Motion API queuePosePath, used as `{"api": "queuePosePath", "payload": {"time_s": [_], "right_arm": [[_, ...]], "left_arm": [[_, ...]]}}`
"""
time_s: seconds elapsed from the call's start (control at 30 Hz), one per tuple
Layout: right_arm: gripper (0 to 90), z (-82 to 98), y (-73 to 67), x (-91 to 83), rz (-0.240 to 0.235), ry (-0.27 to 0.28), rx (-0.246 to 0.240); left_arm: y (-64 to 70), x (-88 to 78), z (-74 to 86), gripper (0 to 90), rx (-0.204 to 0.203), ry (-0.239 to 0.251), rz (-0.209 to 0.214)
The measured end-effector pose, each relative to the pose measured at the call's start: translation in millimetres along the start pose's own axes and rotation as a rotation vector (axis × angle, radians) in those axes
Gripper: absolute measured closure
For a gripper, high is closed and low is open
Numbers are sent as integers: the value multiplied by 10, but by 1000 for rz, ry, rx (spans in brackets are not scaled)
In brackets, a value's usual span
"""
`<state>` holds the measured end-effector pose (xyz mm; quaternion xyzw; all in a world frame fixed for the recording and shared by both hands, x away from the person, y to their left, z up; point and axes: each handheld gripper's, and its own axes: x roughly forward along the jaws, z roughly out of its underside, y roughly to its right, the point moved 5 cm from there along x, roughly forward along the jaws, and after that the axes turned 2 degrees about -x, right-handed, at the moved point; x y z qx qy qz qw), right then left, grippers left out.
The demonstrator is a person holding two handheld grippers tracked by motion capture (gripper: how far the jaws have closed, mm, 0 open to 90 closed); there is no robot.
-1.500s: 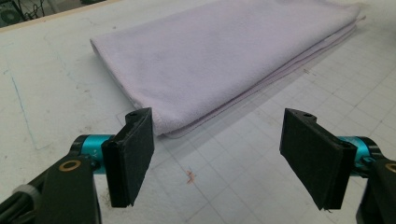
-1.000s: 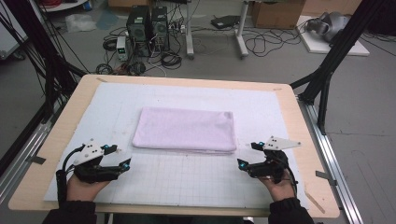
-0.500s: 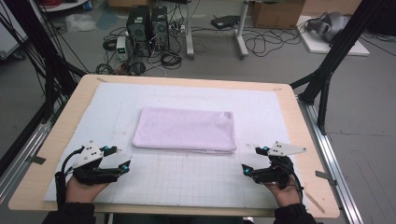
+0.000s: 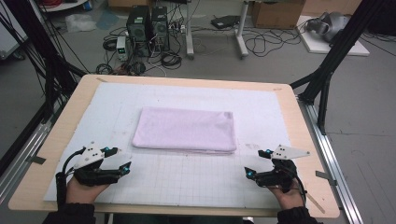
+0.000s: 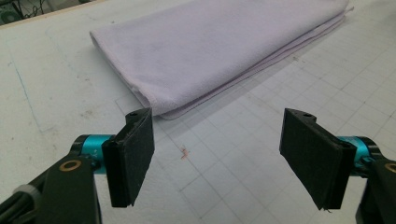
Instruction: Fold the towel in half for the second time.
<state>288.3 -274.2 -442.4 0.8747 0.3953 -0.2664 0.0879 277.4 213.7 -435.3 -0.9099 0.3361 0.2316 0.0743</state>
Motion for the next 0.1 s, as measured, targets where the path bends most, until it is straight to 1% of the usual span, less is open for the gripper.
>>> {"api": "queuePosePath", "payload": {"time_s": [0.1], "right_arm": [[115,-1,-8,20,-5,-3,-2]], "left_arm": [[2,5,3,268,1,-2,2]]}}
